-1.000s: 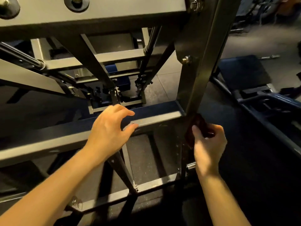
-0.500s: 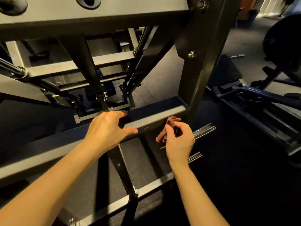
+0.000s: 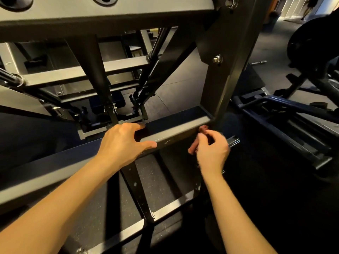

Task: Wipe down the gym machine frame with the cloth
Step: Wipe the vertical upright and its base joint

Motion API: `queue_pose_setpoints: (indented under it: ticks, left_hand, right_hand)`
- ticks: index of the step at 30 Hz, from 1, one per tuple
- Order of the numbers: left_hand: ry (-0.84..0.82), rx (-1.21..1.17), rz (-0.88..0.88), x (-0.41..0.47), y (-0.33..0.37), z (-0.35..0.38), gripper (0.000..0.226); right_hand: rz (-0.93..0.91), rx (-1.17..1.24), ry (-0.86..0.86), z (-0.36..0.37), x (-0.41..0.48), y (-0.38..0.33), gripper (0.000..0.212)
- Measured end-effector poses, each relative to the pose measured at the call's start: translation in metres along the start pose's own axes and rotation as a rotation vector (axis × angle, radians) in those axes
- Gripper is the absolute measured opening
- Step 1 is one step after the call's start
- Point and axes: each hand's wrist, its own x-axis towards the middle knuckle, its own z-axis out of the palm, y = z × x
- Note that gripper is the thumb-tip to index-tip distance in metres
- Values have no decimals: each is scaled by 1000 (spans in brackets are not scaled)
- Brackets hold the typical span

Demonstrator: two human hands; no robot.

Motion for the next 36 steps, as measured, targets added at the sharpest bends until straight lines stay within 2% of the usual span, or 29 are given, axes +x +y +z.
queue_pose_setpoints:
  ticks: [1,2,4,7,9,13,15,17,21,23,25,27,29,30,31,34,36]
  left_hand:
    - [-2,-4,0,0,1,0,84]
    - [-1,-4,2,-1,1,1,83]
    - [2,-1,1,-1,1,2,82]
    - [1,7,-1,0,0,2,81]
    - [-14,-1,-6,-1,0,1,83]
    - [-62,-55,5,-3,-2,-5,82]
    - [-104,-116,16,-7,-6,-13,80]
    - [-118,-132,13,-14,-16,-21,80]
    - [-118,-35,-55,-31,-38,-36,87]
    - [-151,17,-116,-36,-44,-41,92]
    - [-169,38,-141,-37,-47,-45,96]
    - [-161,38,-133,-37,-50,-45,98]
    - [-156,29,-126,-36,-50,-44,98]
    - [-153,28,-126,-35,-50,-44,97]
    - [-149,32,-126,-35,-50,-43,97]
    - [-133,44,-138,-36,-49,-40,95]
    - [-122,32,-138,-39,-50,-39,94]
  right_hand:
    - [88,-21,46,-2,7,0,8]
    - [101,-59,80,0,5,1,7]
    - [-32,-78,46,11,-22,-11,9]
    - [-336,-108,-204,17,-62,-18,13]
    - [-401,-147,-210,11,-50,-14,13]
    - [-15,-108,6,-6,-3,-22,8]
    - [-3,-132,69,-1,-13,-29,7]
    - [-97,-79,1,15,-48,-40,5]
    - [-324,-36,-305,40,-107,-37,11]
    - [-391,-34,-337,35,-99,-38,13]
    - [-302,-29,-265,23,-77,-36,11]
    - [-165,-41,-101,11,-49,-35,14]
    - [-134,-113,13,8,-40,-37,16]
    - [-151,-119,4,13,-47,-40,16]
    - [-196,-122,-41,21,-60,-41,16]
    - [-440,-132,-323,45,-107,-42,9]
    - [-593,-176,-417,46,-113,-41,13]
